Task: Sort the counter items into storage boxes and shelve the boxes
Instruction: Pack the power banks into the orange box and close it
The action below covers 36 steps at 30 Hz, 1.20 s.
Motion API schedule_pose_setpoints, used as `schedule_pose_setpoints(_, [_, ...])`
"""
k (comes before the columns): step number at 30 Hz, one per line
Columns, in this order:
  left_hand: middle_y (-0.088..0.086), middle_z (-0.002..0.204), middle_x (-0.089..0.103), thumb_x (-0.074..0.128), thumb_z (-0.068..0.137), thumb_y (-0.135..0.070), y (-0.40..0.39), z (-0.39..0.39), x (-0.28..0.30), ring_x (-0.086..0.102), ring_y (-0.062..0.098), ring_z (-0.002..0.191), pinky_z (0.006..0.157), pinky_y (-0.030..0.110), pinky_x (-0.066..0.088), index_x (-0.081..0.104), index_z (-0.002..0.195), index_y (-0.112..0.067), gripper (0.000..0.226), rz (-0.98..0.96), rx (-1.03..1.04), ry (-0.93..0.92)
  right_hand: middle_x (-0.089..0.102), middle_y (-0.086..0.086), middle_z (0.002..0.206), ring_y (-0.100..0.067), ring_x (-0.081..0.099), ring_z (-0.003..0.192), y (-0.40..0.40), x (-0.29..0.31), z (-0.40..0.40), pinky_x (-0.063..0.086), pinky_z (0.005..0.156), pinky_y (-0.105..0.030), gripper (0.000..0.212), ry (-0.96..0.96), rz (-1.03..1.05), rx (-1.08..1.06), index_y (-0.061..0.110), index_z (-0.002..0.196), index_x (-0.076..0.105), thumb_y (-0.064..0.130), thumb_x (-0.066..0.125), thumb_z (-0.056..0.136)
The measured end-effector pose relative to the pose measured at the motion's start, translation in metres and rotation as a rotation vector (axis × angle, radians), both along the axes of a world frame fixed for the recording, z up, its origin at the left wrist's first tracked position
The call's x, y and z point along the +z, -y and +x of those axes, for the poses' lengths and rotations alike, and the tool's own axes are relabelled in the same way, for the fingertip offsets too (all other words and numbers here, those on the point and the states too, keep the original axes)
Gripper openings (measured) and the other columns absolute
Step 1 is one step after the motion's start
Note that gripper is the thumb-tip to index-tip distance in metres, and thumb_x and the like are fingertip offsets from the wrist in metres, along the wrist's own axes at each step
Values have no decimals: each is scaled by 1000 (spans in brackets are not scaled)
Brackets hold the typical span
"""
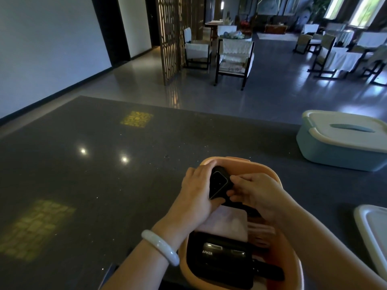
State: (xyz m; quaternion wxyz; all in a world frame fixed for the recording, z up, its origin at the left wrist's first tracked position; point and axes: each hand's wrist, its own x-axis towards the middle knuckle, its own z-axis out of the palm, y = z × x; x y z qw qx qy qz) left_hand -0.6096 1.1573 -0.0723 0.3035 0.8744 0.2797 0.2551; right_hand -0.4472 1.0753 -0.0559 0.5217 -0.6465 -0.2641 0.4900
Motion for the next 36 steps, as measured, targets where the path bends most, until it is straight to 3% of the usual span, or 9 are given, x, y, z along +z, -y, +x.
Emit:
schedule_pose_setpoints(6, [-2, 144, 35, 63, 86, -47, -26, 8, -12, 29, 19, 131, 105, 35, 28, 26, 148, -25, 76, 15, 169, -155, 74, -12, 79, -21, 72, 71, -1, 8, 33, 57, 63, -26, 12, 206, 3, -98, 8, 96, 72, 12, 61, 91])
schedule_pose_setpoints(11, [5, 147, 36, 61, 87, -47, -36, 8, -28, 34, 26, 135, 108, 42, 31, 23, 147, -21, 76, -210, 182, -393, 73, -5, 72, -19, 72, 67, -4, 1, 54, 57, 66, -29, 8, 440, 8, -153, 16, 92, 72, 13, 67, 88])
schedule_pose_setpoints(12, [5, 140, 44, 58, 90, -45, -36, 8, -32, 44, 24, 126, 103, 39, 38, 29, 142, -20, 64, -280, 174, -378, 73, -3, 70, -17, 72, 66, -6, -1, 57, 57, 67, -30, 8, 494, 0, -166, 20, 91, 72, 14, 67, 88])
schedule_pose_setpoints(14, [2, 115, 59, 50, 96, -40, -35, 6, -35, 59, 12, 97, 75, 28, 47, 39, 124, -21, 36, -455, 176, -303, 72, 1, 67, -14, 70, 61, -10, -2, 60, 57, 67, -30, 10, 608, -34, -171, 25, 87, 70, 15, 68, 87])
schedule_pose_setpoints(17, [-7, 99, 59, 43, 100, -37, -34, 7, -35, 57, 4, 83, 60, 21, 39, 43, 119, -24, 23, -479, 157, -263, 71, 2, 67, -9, 68, 59, -16, -8, 59, 56, 64, -25, 10, 744, -101, -112, 27, 91, 68, 17, 67, 89])
schedule_pose_setpoints(21, [-2, 104, 61, 42, 100, -35, -33, 8, -35, 58, 7, 87, 63, 20, 41, 47, 117, -21, 23, -414, 169, -225, 70, 0, 77, -7, 68, 64, -24, -22, 55, 49, 58, -14, 16, 742, -171, -57, 19, 105, 70, 17, 63, 91])
schedule_pose_setpoints(25, [-4, 104, 61, 44, 101, -33, -33, 8, -39, 57, 5, 86, 65, 22, 39, 47, 121, -23, 23, -416, 167, -174, 69, -16, 84, -3, 58, 51, -28, -35, 48, 42, 42, -11, 17, 709, -192, -45, 4, 100, 71, 15, 59, 92])
schedule_pose_setpoints(28, [-6, 100, 60, 45, 101, -32, -35, 9, -43, 57, 8, 86, 66, 23, 38, 47, 121, -23, 22, -411, 181, -167, 71, -6, 80, -11, 64, 60, -29, -39, 49, 41, 39, -11, 12, 565, -267, -154, 14, 97, 70, 20, 61, 93])
schedule_pose_setpoints(36, [-9, 93, 61, 46, 100, -33, -37, 9, -48, 58, 3, 82, 62, 20, 39, 48, 115, -26, 17, -430, 189, -149, 68, 2, 70, -3, 62, 51, -27, -40, 47, 36, 36, -9, 7, 648, -241, -230, 19, 97, 65, 22, 60, 94])
